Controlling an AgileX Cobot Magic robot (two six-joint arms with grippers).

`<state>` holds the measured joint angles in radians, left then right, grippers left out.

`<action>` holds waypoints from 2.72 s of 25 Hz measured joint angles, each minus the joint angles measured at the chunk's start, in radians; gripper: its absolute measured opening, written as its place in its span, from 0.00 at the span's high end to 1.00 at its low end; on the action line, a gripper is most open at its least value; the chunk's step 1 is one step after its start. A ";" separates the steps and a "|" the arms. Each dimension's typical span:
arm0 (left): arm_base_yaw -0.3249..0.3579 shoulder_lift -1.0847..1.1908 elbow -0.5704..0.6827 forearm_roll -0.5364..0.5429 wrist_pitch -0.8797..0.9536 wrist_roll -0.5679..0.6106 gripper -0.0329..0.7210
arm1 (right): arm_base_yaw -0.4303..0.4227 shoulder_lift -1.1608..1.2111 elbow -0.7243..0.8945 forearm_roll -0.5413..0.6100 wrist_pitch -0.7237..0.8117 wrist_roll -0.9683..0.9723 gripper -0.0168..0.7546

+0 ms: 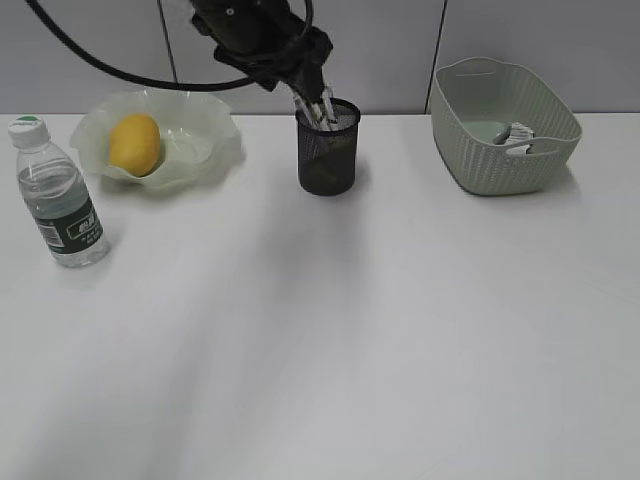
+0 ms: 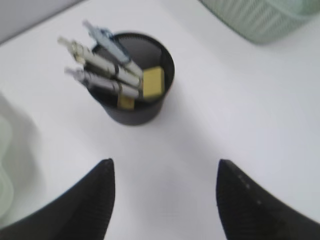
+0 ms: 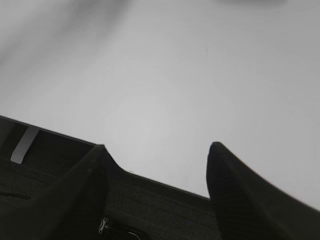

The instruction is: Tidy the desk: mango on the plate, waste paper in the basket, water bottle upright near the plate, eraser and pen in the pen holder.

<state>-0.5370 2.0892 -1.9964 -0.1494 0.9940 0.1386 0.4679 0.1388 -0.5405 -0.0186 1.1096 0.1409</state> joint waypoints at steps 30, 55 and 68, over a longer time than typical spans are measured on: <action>-0.003 -0.748 0.691 0.164 0.225 -0.176 0.33 | 0.000 0.000 0.000 0.000 -0.004 0.007 0.27; -0.005 -1.840 1.446 0.181 0.112 -0.176 0.33 | 0.000 0.218 0.020 -0.058 -0.031 -0.028 0.25; -0.005 -1.842 1.469 0.140 0.073 -0.133 0.33 | 0.000 0.221 0.036 -0.018 -0.053 -0.061 0.25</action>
<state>-0.5420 0.2476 -0.5269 -0.0090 1.0668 0.0053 0.4679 0.3596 -0.5044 -0.0361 1.0565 0.0802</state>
